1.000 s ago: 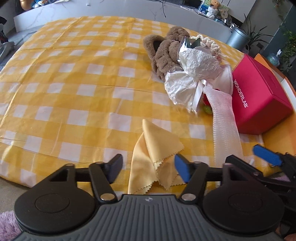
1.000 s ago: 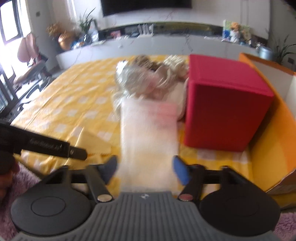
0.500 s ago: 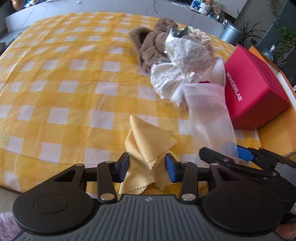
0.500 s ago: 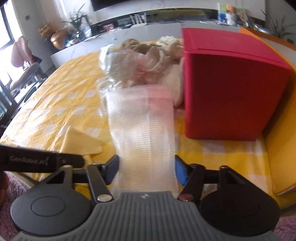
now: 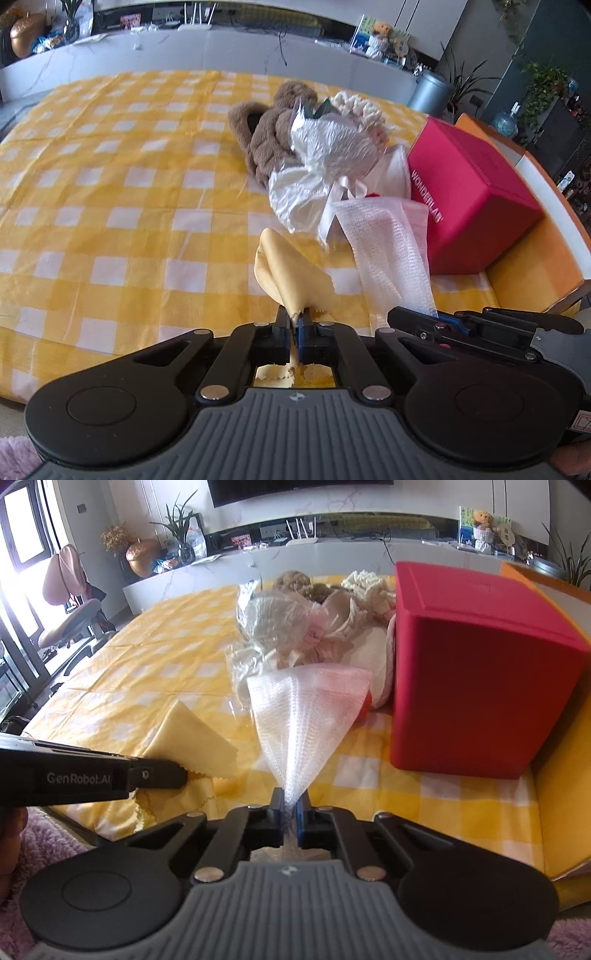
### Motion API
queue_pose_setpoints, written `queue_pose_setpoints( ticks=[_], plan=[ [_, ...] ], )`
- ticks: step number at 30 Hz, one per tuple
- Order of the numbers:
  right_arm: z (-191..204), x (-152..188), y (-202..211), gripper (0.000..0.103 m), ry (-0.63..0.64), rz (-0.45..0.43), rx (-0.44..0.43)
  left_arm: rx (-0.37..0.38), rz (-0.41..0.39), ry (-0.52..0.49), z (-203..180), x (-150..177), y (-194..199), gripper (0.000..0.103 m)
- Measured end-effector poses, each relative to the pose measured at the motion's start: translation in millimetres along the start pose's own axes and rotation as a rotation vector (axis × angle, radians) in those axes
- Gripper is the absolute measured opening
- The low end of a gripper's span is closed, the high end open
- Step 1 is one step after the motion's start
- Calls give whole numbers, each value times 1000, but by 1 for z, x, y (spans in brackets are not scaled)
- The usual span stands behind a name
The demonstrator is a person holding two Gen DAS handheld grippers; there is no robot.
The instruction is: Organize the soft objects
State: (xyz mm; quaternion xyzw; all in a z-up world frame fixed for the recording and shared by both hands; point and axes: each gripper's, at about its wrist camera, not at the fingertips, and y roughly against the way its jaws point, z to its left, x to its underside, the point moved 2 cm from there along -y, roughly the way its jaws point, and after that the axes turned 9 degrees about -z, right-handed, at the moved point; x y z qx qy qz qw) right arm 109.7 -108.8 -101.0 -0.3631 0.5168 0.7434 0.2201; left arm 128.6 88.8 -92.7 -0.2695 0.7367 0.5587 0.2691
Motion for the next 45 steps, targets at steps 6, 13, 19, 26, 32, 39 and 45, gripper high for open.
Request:
queue_pose_setpoints(
  ticks=[6, 13, 19, 26, 32, 39, 45],
  plan=[
    [5, -11, 28, 2, 15, -45, -7, 19, -50, 69, -2, -5, 29, 3],
    [6, -29, 64, 2, 2, -115, -24, 58, -114, 64, -23, -21, 62, 3],
    [-12, -37, 101, 1, -48, -153, -4, 110, -166, -2, -62, -36, 83, 3],
    [-53, -43, 141, 1, -111, -212, 59, 187, -182, -96, -119, -50, 86, 3],
    [-87, -57, 171, 1, -82, -266, 134, 255, -179, -201, -176, -59, 76, 3],
    [-130, -71, 190, 1, -36, -289, 218, 317, -170, -311, -235, -70, 52, 3],
    [-167, -78, 185, 1, 4, -269, 276, 334, -153, -387, -271, -73, 28, 3]
  ],
)
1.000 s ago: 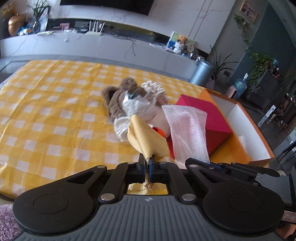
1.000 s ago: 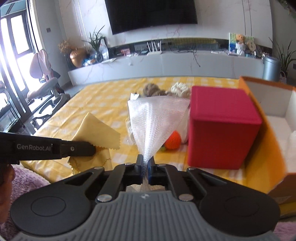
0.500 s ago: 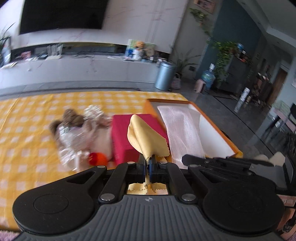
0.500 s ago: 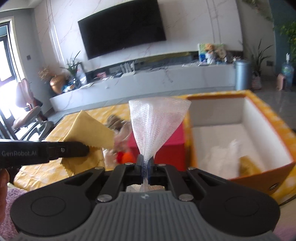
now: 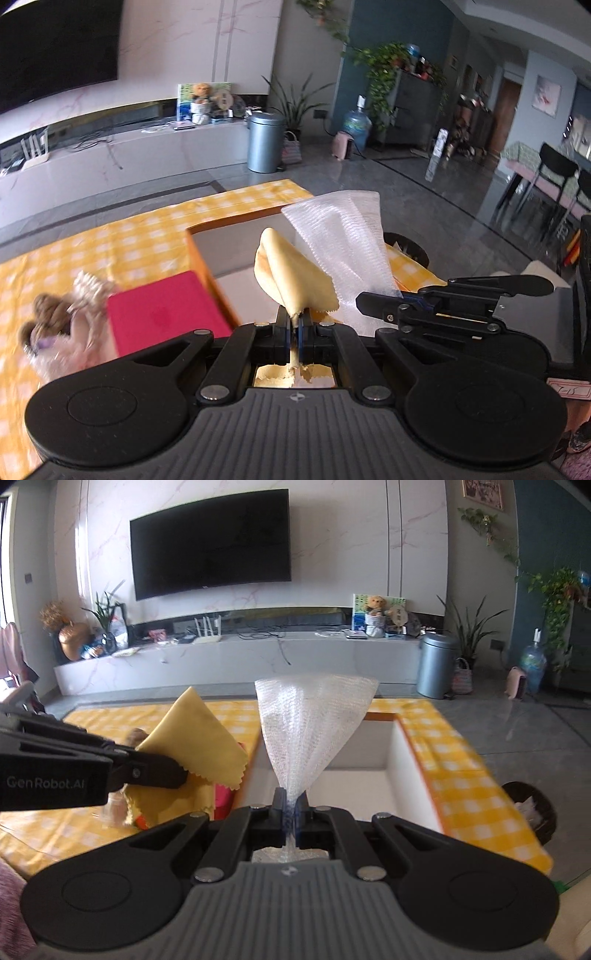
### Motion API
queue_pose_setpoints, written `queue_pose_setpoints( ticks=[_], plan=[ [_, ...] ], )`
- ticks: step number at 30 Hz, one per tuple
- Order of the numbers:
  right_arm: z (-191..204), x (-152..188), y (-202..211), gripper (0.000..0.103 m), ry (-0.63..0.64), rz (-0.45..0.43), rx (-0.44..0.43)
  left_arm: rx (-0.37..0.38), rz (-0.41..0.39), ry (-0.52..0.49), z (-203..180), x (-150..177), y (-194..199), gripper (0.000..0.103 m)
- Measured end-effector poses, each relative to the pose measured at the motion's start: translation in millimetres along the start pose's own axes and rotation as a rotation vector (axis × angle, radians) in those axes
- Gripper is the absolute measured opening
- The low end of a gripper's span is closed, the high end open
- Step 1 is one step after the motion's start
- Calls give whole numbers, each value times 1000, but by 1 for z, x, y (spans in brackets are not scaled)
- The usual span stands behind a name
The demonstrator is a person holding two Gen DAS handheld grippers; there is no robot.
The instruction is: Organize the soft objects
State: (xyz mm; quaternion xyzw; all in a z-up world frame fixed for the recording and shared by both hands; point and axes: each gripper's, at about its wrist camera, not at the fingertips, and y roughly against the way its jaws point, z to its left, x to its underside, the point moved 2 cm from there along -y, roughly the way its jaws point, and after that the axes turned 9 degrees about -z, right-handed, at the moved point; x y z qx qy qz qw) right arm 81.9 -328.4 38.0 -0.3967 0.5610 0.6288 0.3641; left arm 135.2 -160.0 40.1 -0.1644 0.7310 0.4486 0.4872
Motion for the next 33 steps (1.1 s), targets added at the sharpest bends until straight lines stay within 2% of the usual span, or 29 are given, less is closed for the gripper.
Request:
queue_pose_setpoints(
  ticks=[5, 16, 21, 26, 29, 31, 33],
  plan=[
    [-19, 3, -23, 1, 36, 40, 22, 5, 25, -60, -10, -5, -27, 3],
    [-48, 13, -79, 1, 63, 155, 55, -34, 130, -83, 0, -9, -90, 3],
    [-59, 21, -106, 2, 88, 225, 95, -54, 192, -190, -7, -1, -116, 3],
    [-57, 33, -123, 3, 193, 293, 135, -112, 287, -332, -18, 16, -139, 3],
    [-59, 41, -130, 3, 216, 339, 133, -112, 328, -365, -22, 25, -148, 4],
    [-62, 45, -133, 7, 225, 361, 140, -106, 343, -371, -23, 31, -150, 5],
    [-63, 47, -135, 9, 236, 373, 145, -106, 354, -363, -22, 35, -151, 11]
  ],
)
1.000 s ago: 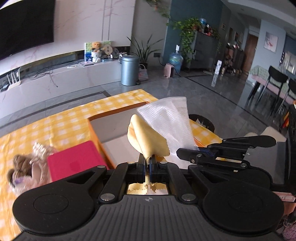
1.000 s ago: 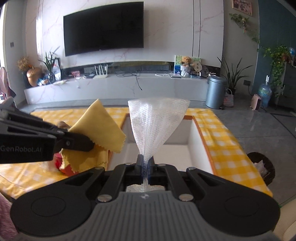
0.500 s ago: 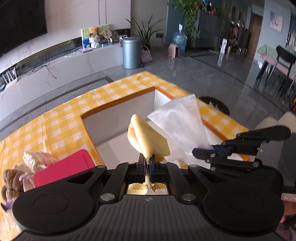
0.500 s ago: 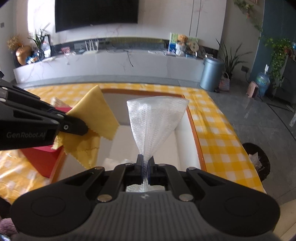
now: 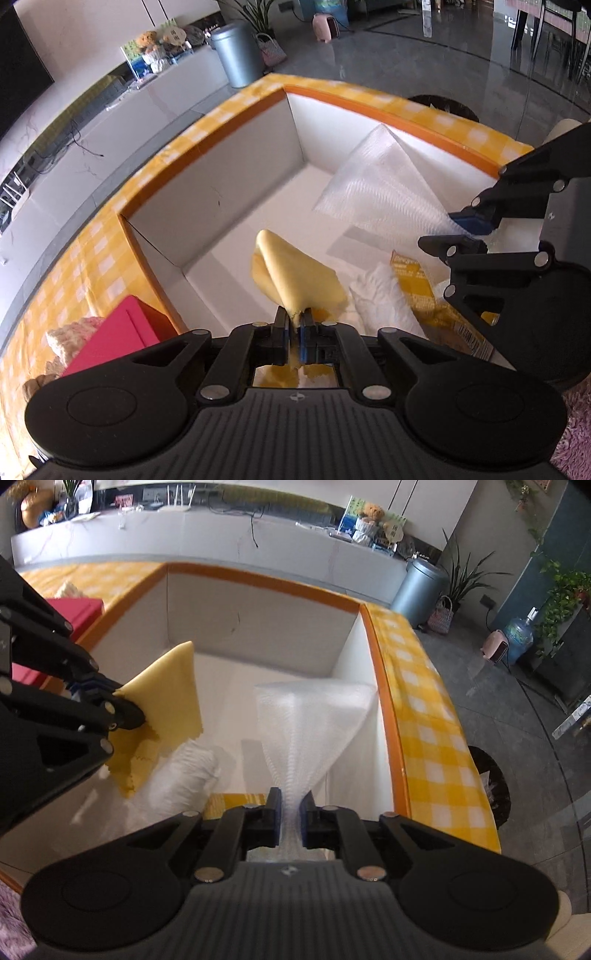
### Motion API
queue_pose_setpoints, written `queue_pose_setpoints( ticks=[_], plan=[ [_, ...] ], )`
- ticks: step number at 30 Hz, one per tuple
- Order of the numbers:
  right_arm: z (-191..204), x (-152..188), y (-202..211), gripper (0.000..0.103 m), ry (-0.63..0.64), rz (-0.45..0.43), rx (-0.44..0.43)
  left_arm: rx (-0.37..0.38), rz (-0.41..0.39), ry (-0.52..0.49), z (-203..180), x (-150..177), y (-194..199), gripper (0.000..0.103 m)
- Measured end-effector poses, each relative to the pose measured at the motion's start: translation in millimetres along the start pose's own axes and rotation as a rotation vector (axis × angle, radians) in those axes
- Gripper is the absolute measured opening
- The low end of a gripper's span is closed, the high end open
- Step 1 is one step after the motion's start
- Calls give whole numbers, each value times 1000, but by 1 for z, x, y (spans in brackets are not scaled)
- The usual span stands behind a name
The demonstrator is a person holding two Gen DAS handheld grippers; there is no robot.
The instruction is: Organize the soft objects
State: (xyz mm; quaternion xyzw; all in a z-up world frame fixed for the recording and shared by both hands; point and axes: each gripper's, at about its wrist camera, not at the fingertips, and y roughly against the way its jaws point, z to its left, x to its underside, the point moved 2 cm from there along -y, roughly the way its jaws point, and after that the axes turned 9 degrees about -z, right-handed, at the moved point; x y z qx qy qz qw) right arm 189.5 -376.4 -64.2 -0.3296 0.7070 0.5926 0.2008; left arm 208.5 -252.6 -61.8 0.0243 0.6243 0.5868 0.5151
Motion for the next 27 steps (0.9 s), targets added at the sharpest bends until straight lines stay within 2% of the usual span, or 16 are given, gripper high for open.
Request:
queue_pose_setpoints(
  ticks=[2, 4, 6, 9, 13, 15, 17, 19, 27],
  plan=[
    [1, 1, -1, 17, 9, 13, -5, 4, 8, 6, 0, 1, -1, 11],
    [3, 2, 0, 30, 18, 22, -2, 0, 11, 4, -1, 3, 1, 15],
    [3, 2, -1, 32, 32, 25, 1, -2, 5, 6, 0, 2, 3, 32],
    [1, 0, 3, 41, 41, 21, 8, 4, -13, 12, 5, -3, 9, 46],
    [-1, -6, 15, 51, 49, 15, 22, -1, -35, -6, 7, -10, 24, 56],
    [-1, -8, 22, 53, 53, 12, 27, -5, -50, -12, 7, -14, 33, 62],
    [-3, -11, 30, 56, 48, 5, 31, -11, -76, -2, 9, -16, 45, 62],
    [-4, -15, 41, 64, 31, -10, 33, -10, -109, 26, 12, -17, 57, 63],
    [-2, -19, 92, 71, -54, -120, 84, 7, -268, 134, 31, -13, 119, 63]
  ],
)
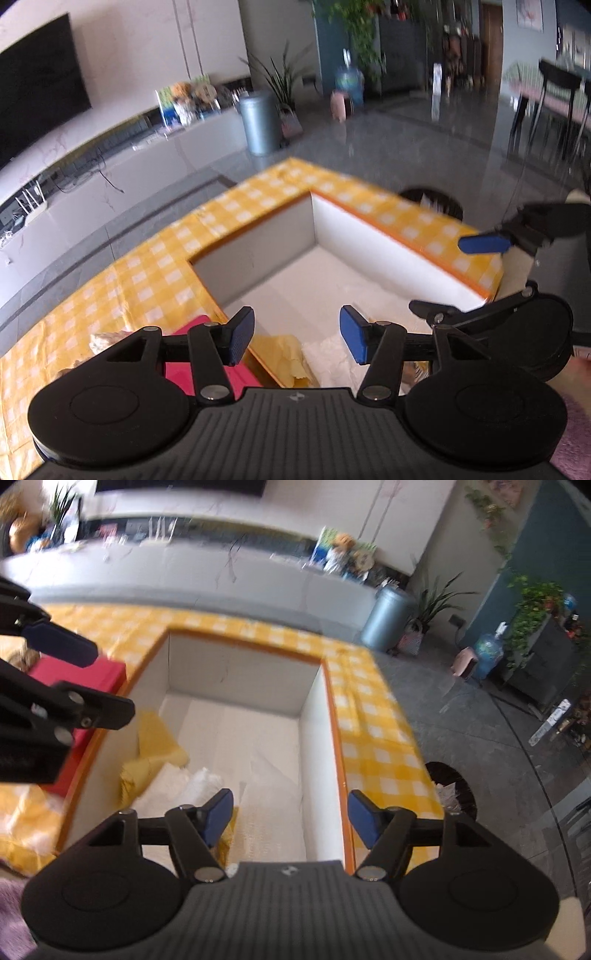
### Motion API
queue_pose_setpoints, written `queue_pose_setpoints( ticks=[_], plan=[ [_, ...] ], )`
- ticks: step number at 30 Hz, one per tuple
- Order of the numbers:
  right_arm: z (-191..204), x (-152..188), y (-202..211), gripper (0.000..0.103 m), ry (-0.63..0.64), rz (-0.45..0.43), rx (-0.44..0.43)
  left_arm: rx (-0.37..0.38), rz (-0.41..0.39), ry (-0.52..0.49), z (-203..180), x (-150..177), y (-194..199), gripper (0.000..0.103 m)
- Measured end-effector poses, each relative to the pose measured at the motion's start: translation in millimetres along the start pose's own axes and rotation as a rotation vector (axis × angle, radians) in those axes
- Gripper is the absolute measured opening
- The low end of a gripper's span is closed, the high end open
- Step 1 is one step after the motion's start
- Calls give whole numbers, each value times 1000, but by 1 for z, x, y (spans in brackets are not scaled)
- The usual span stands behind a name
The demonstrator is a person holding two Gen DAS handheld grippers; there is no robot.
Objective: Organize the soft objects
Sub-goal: 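Open the left tool to drop the yellow cloth while the right tool releases the sleeve, then withdraw both open tools from the box back over the table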
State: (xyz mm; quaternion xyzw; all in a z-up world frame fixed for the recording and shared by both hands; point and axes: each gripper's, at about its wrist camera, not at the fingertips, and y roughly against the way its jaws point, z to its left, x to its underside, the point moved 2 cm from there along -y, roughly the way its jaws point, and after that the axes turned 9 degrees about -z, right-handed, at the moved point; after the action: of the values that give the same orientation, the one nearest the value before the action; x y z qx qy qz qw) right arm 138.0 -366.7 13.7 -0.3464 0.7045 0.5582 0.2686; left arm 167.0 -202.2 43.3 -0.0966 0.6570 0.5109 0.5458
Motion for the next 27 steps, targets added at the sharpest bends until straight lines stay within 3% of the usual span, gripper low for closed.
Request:
queue_pose_setpoints(
  ticks=[5, 11, 19, 27],
  plan=[
    [12, 1, 41, 73, -110, -117, -14, -23, -85, 38, 13, 5, 42, 67],
    [45, 10, 72, 73, -233, -193, -82, -79, -113, 91, 30, 32, 78, 67],
    [101, 29, 81, 73, -322, -183, -181, -186, -57, 178, 69, 90, 106, 67],
    [156, 37, 75, 73, -282, -118, -275, -248, 18, 272, 110, 149, 123, 67]
  ],
)
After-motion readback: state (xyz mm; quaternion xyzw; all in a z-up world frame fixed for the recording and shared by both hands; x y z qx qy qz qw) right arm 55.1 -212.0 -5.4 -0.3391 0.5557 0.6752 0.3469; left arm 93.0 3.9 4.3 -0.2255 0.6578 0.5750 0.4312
